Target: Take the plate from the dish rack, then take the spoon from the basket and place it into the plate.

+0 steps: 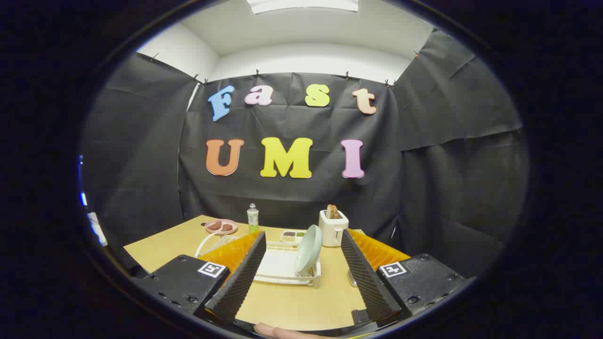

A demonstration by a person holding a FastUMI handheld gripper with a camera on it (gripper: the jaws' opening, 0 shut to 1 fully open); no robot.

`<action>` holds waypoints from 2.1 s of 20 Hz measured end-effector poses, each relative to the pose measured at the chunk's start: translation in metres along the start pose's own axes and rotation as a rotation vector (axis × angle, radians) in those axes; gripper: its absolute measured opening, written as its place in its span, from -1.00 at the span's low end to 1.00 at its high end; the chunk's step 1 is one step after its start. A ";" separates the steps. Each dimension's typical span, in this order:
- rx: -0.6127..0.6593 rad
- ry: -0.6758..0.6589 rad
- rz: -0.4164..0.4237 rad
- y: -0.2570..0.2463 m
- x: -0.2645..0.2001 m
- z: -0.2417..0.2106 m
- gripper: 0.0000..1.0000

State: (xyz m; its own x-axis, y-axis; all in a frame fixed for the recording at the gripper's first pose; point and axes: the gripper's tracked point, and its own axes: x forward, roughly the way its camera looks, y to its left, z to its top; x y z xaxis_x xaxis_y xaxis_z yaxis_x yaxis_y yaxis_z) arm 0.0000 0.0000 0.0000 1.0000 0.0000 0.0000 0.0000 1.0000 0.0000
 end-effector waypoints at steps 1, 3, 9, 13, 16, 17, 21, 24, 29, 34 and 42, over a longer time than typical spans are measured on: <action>0.006 0.008 -0.003 -0.001 0.000 -0.002 1.00; 0.023 0.015 0.005 0.000 0.002 -0.003 1.00; 0.040 0.026 -0.004 -0.007 0.008 -0.005 1.00; 0.030 0.020 -0.017 -0.012 0.009 -0.005 1.00; 0.028 0.035 -0.021 -0.014 0.013 -0.008 1.00; 0.029 0.039 -0.022 -0.014 0.017 -0.007 1.00; -0.033 0.101 -0.029 -0.017 0.051 -0.007 1.00; -0.053 0.131 -0.056 -0.026 0.089 0.002 1.00; -0.076 0.231 -0.095 -0.040 0.166 0.012 1.00; -0.113 0.367 -0.082 -0.045 0.237 0.016 1.00; -0.249 0.750 -0.114 -0.034 0.322 -0.035 0.73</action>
State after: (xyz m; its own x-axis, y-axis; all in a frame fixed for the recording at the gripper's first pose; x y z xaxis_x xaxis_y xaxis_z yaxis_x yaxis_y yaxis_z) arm 0.3216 -0.0341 -0.0348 0.7271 -0.1910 -0.6594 0.0139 0.9644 -0.2641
